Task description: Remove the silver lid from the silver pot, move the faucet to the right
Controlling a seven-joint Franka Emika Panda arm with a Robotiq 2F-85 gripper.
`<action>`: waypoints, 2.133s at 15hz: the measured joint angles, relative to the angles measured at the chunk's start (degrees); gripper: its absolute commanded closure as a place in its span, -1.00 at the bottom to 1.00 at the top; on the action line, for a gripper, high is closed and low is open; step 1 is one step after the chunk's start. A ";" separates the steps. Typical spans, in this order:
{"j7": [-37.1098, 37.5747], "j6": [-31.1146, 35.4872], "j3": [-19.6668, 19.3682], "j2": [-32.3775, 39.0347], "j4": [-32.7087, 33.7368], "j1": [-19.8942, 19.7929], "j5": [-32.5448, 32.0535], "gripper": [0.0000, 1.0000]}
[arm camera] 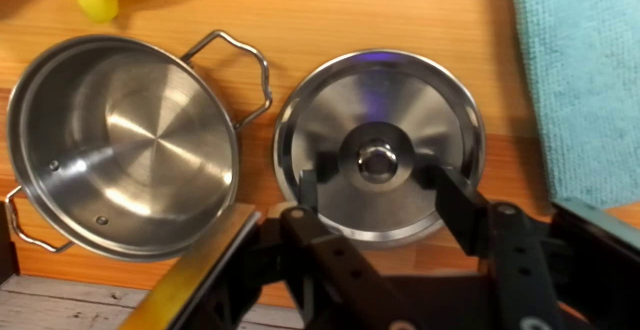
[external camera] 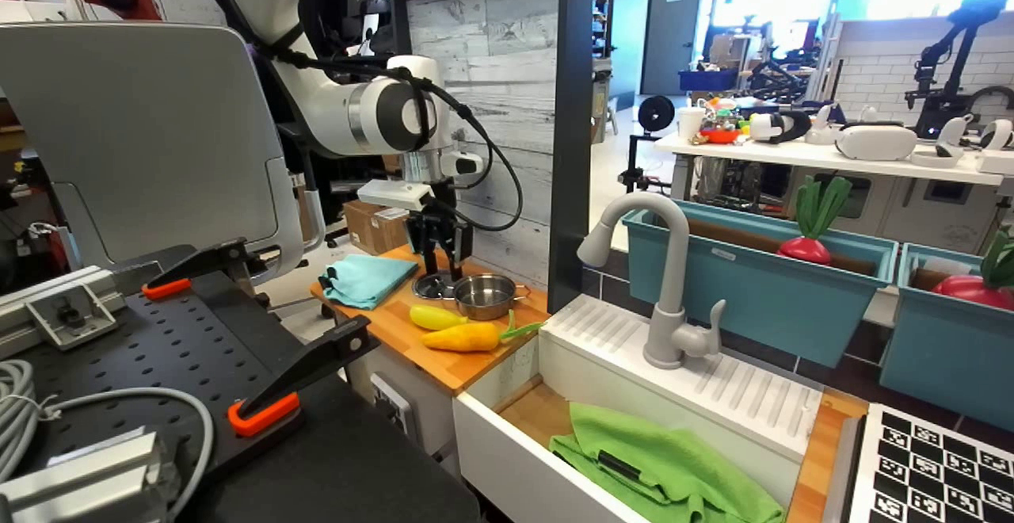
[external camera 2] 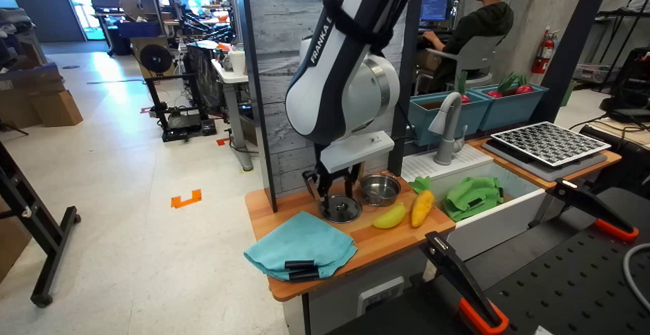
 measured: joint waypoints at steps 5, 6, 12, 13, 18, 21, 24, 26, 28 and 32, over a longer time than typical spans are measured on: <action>-0.97 -1.90 -0.20 -0.14 0.01 0.04 -0.22 -1.00; -1.38 -2.43 -0.29 -0.32 -0.12 0.04 -0.32 -1.00; -5.55 -2.70 -0.64 -4.38 -4.67 -0.65 -0.64 -1.00; -6.22 -2.67 -0.65 -5.59 -6.17 -0.94 -0.98 -1.00; -8.86 -2.61 -0.68 -12.26 -14.11 -2.43 -1.34 -1.00; -9.25 -1.60 -0.73 -16.73 -19.28 -3.23 -1.37 -1.00; -9.22 0.60 -0.76 -21.20 -24.23 -4.59 -1.29 -1.00; -9.21 1.63 -0.56 -23.90 -26.95 -6.42 -0.77 -1.00; -9.64 2.27 0.04 -26.28 -29.17 -9.21 0.44 -1.00; -13.07 2.39 2.16 -29.74 -32.29 -16.24 6.41 -1.00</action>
